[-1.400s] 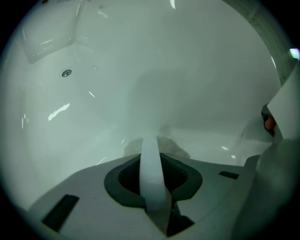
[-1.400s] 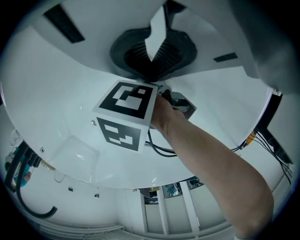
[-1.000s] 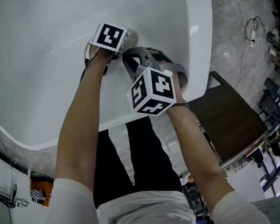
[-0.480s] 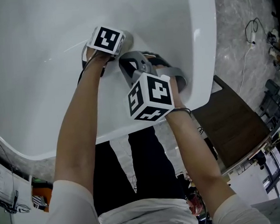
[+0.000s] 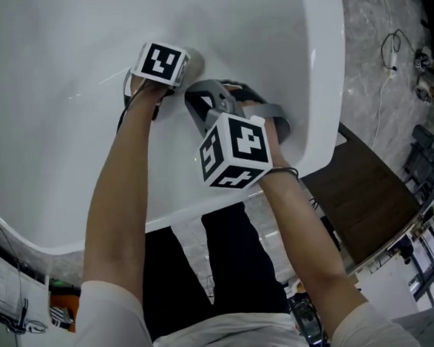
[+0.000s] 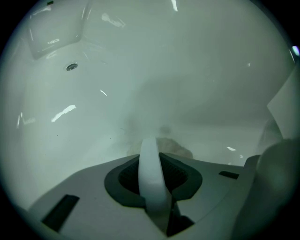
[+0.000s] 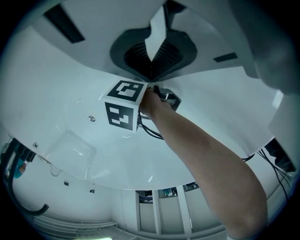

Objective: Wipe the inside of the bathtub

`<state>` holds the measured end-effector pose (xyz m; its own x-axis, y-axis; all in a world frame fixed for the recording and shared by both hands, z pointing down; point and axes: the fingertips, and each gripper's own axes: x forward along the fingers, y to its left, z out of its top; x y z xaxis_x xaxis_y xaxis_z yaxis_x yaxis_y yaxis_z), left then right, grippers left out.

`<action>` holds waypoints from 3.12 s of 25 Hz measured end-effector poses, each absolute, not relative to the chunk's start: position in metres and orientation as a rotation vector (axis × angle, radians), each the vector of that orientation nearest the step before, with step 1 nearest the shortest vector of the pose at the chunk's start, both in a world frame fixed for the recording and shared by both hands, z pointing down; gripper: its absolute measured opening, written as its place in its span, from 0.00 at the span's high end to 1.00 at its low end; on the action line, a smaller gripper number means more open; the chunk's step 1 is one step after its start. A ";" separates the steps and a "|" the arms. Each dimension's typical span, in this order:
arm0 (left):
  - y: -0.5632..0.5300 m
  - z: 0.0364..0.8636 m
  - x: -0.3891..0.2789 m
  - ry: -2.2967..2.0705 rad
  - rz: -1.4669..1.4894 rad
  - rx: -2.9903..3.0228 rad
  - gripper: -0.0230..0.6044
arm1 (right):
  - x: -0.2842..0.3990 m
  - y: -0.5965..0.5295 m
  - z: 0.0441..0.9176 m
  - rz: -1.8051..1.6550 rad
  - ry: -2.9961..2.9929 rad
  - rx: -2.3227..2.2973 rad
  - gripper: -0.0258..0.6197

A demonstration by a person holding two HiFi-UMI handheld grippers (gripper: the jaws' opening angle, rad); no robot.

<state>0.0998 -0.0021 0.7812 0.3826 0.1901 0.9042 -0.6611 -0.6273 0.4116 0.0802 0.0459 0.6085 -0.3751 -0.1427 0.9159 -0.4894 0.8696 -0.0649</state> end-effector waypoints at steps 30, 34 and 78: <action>-0.009 0.796 -0.051 -0.515 1.430 1.707 0.82 | 0.020 0.031 0.605 0.319 -1.966 0.395 0.93; -0.007 0.796 -0.066 -0.519 1.439 1.700 0.82 | 0.009 0.030 0.604 0.310 -1.970 0.381 0.93; -0.007 0.787 -0.238 -0.503 1.808 1.590 0.81 | -0.090 0.026 0.591 0.280 -1.975 0.320 0.93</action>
<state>-0.2376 -0.0070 0.7867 -0.0340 0.2287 0.9729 -0.6984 -0.7018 0.1406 -0.0901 0.0256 0.5908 -0.3982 -0.0977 0.9121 -0.3470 0.9365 -0.0512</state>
